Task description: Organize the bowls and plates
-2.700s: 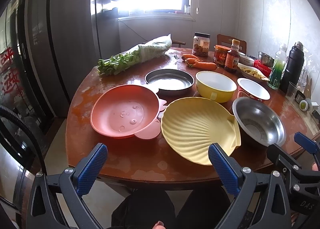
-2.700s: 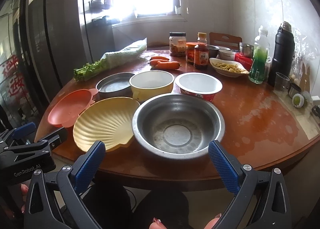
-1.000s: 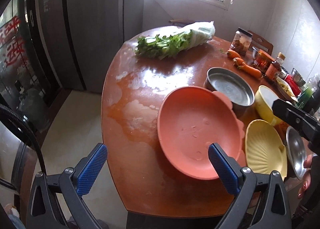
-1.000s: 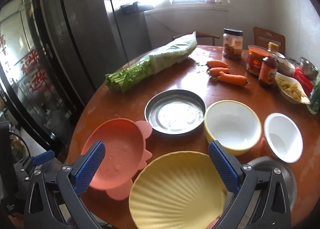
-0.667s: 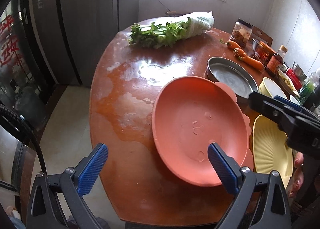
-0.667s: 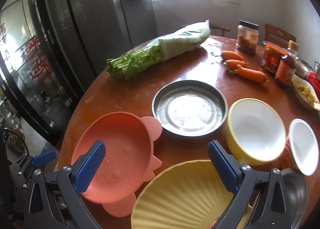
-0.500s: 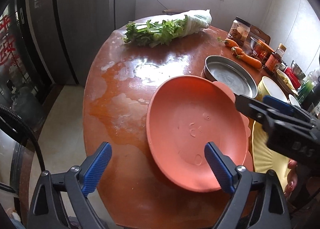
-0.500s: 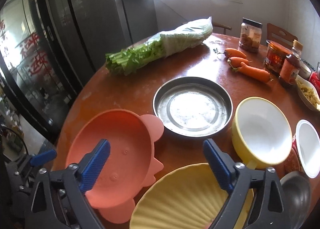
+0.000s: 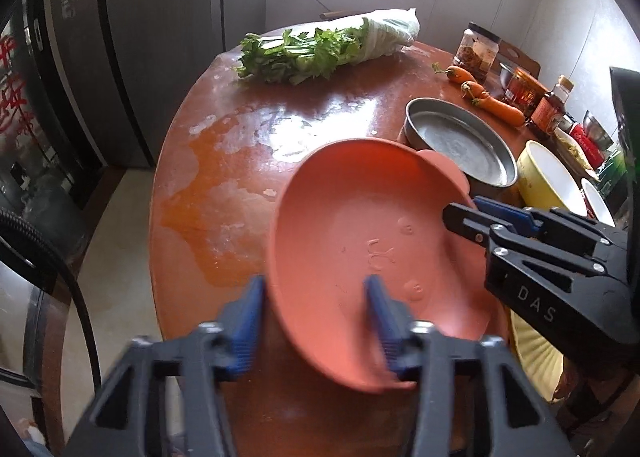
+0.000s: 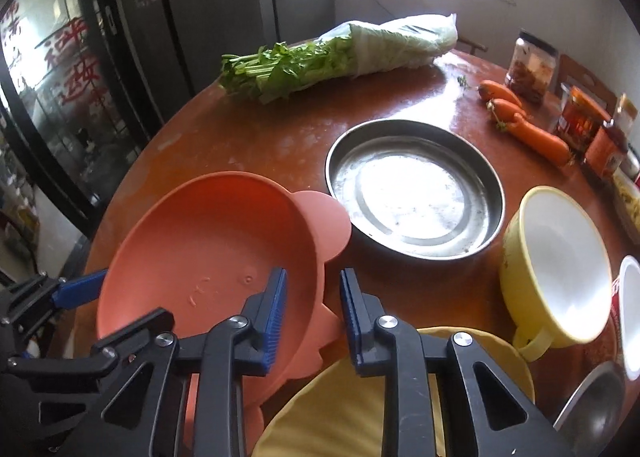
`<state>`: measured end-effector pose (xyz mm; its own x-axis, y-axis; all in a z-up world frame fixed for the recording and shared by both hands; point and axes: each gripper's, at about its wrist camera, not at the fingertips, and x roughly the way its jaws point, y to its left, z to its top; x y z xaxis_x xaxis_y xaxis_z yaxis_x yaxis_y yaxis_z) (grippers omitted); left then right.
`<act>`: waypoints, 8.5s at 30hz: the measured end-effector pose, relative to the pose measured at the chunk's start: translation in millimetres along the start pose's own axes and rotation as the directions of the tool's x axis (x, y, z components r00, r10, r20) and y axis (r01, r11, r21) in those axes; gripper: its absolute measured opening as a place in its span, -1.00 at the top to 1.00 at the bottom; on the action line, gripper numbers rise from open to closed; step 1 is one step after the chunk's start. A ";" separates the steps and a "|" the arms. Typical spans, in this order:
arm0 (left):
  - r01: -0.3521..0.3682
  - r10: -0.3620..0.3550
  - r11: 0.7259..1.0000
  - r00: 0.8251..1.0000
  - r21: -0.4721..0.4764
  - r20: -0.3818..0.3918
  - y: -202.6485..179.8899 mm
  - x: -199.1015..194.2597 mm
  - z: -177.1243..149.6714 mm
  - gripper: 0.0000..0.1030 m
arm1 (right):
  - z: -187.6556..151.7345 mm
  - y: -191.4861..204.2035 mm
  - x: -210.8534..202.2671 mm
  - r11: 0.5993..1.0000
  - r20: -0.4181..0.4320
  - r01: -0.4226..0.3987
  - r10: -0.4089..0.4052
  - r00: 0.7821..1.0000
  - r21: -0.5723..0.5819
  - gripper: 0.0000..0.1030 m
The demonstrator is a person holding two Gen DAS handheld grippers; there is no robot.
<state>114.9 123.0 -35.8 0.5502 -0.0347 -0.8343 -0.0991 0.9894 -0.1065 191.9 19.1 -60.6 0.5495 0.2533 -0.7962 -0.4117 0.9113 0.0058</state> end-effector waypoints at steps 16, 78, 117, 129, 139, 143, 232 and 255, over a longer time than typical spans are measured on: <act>0.006 -0.004 0.998 1.000 -0.070 0.020 41.5 -6.9 10.5 0.31 | 29.3 39.4 -5.7 0.997 0.053 -0.063 0.064 0.997 -0.036 0.57; 0.110 -0.115 0.989 0.993 0.100 0.039 -95.1 -52.2 -50.1 -0.38 | -67.2 -78.1 -135.6 0.993 0.153 -0.039 0.023 0.988 0.107 -0.03; 0.060 -0.057 0.993 0.998 0.104 -0.027 -98.7 -24.9 -58.5 0.24 | -37.7 -53.1 -43.2 0.996 -0.069 -0.021 0.015 0.998 -0.089 0.06; 0.120 -0.119 0.991 0.993 0.060 -0.022 -79.2 -28.4 -58.4 0.24 | -53.5 -60.5 -75.8 0.998 0.014 -0.059 0.058 0.998 0.018 0.05; 0.162 -0.161 0.985 0.987 0.057 -0.025 -77.1 -24.8 -53.8 0.24 | -126.8 -52.6 -145.6 0.991 0.068 -0.079 0.071 0.995 0.110 0.05; 0.165 -0.164 0.985 0.986 0.055 -0.026 -76.6 -22.5 -50.3 0.24 | -145.2 -52.6 -135.1 0.983 0.020 -0.084 0.082 0.996 0.161 0.05; 0.010 -0.012 1.000 0.994 0.015 0.107 19.9 -7.0 38.1 0.38 | -26.2 34.6 -40.2 0.984 0.090 -0.106 0.094 0.992 0.142 0.28; -0.016 0.014 1.000 0.993 0.012 0.118 26.3 5.8 48.0 0.36 | -24.5 51.4 -28.6 0.989 0.040 -0.117 0.114 0.993 0.090 0.15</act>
<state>155.3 155.6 -17.5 0.6428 -0.0035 -0.7661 -0.0977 0.9914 -0.0865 137.2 50.7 -52.3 0.5278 0.3683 -0.7654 -0.4064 0.9008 0.1532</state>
